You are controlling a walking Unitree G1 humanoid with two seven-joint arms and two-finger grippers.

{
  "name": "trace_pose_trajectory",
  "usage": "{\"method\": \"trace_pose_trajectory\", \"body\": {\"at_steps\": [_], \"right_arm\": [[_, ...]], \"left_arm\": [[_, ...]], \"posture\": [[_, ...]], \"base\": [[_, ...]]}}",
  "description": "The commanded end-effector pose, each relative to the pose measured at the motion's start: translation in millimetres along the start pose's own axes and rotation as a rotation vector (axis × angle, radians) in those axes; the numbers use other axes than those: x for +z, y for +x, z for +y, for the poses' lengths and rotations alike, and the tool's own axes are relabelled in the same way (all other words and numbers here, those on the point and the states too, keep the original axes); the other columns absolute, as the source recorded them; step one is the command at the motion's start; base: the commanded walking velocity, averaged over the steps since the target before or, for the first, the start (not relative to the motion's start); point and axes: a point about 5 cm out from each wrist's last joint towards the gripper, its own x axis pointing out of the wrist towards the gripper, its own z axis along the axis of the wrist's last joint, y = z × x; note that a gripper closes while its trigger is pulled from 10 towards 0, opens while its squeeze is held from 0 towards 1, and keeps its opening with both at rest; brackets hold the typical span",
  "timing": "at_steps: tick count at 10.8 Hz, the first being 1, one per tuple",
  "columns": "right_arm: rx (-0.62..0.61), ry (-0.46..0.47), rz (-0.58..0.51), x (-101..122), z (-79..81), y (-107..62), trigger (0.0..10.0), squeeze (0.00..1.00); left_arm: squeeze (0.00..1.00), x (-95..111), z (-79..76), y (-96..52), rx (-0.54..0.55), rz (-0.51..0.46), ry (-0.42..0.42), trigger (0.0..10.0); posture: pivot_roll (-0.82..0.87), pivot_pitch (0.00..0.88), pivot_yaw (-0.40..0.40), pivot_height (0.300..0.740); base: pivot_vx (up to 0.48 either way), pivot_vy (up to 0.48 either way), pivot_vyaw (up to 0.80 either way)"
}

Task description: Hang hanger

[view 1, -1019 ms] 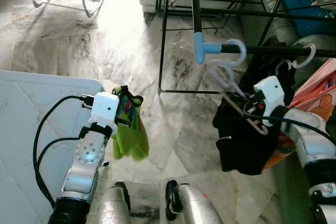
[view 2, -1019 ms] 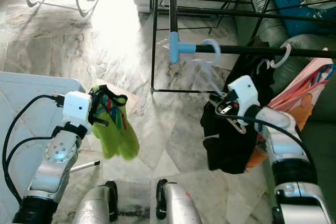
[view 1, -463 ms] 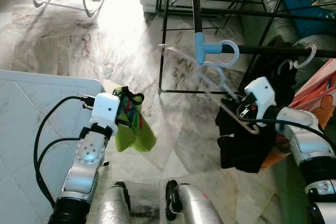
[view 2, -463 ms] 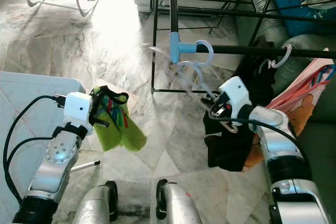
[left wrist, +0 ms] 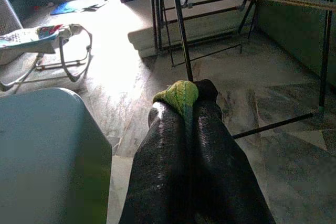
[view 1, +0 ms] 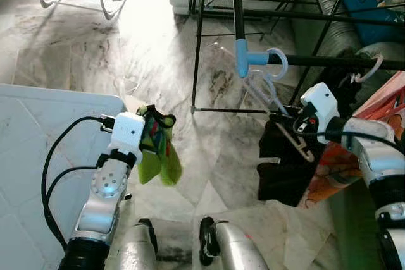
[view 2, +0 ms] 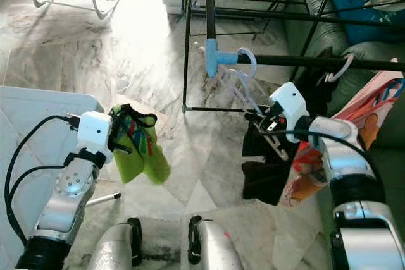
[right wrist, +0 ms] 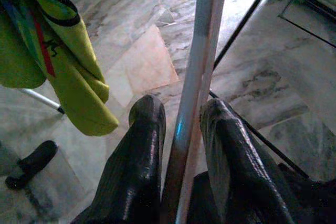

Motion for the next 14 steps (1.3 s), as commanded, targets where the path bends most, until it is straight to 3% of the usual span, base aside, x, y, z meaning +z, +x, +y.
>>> {"method": "trace_pose_trajectory", "body": {"at_steps": [1,2,3,11,13,14], "right_arm": [[0.015,-0.017,0.025,0.2,-4.5,-5.6,10.0,0.00],[0.021,-0.025,0.036,1.1,-6.2,-6.3,10.0,0.00],[0.022,-0.016,0.036,1.7,-8.1,-5.9,0.0,0.00],[0.095,0.015,0.054,-7.0,0.4,-2.4,0.0,0.00],[-0.211,0.133,-0.090,-5.8,-6.3,2.8,0.0,0.00],[-0.325,0.213,-0.177,-7.2,-0.2,1.6,0.0,0.00]], "left_arm": [[0.00,-3.3,-2.2,-2.1,-0.008,0.017,0.004,10.0],[0.00,-3.6,-2.5,-1.9,-0.008,0.019,0.004,10.0],[0.00,-3.5,-3.1,-1.4,-0.007,0.020,0.003,10.0],[0.00,-5.6,-4.9,-2.6,-0.007,0.028,0.006,10.0],[0.00,-6.3,-7.1,-3.2,-0.008,0.028,0.004,10.0],[0.00,-7.4,-6.7,-5.1,0.002,0.031,-0.001,10.0]], "posture": [[0.01,0.243,-0.097,0.740],[0.01,0.246,-0.100,0.740],[0.00,0.246,-0.103,0.740],[0.01,0.238,-0.104,0.740],[0.01,0.233,-0.116,0.740],[0.02,0.232,-0.125,0.740]], "base": [[0.000,0.000,0.00],[0.000,0.000,0.00],[0.000,0.000,0.00],[0.000,0.000,0.00],[0.000,0.000,0.00],[0.000,0.000,0.00]]}}
